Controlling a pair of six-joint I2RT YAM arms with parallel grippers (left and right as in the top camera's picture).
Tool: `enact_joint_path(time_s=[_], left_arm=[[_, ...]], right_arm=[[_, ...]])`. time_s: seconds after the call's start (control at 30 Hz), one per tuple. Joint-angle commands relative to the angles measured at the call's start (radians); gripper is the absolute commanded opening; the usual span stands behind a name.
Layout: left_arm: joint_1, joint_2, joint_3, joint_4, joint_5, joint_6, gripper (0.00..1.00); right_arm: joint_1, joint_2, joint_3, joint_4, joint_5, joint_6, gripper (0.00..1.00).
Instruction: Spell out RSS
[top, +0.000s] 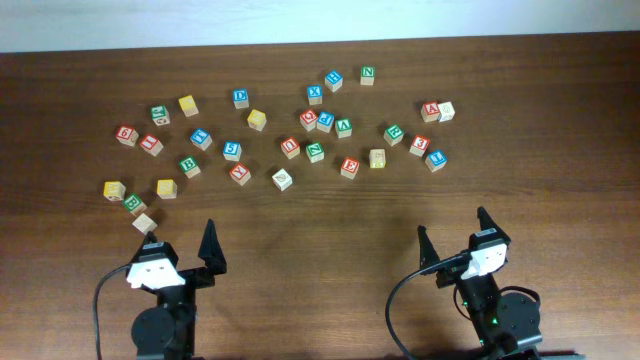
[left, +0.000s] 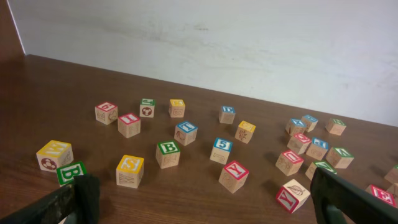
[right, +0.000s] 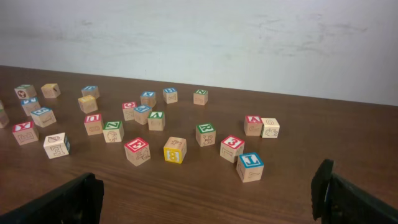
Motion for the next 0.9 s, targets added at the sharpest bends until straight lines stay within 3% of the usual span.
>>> enact_joint_path(time_s=[0.0, 0.7, 0.87], left_arm=[[0.004, -0.003, -0.006, 0.0, 0.011, 0.016, 0.99], [0.004, -0.003, -0.006, 0.0, 0.011, 0.016, 0.99], [0.004, -0.003, -0.006, 0.0, 0.011, 0.016, 0.99]], right_arm=[[-0.006, -0.01, -0.005, -0.005, -0.003, 0.011, 0.98], [-0.006, -0.01, -0.005, -0.003, -0.007, 0.027, 0.98], [-0.006, 0.0, -0.005, -0.003, -0.02, 0.597, 0.98]])
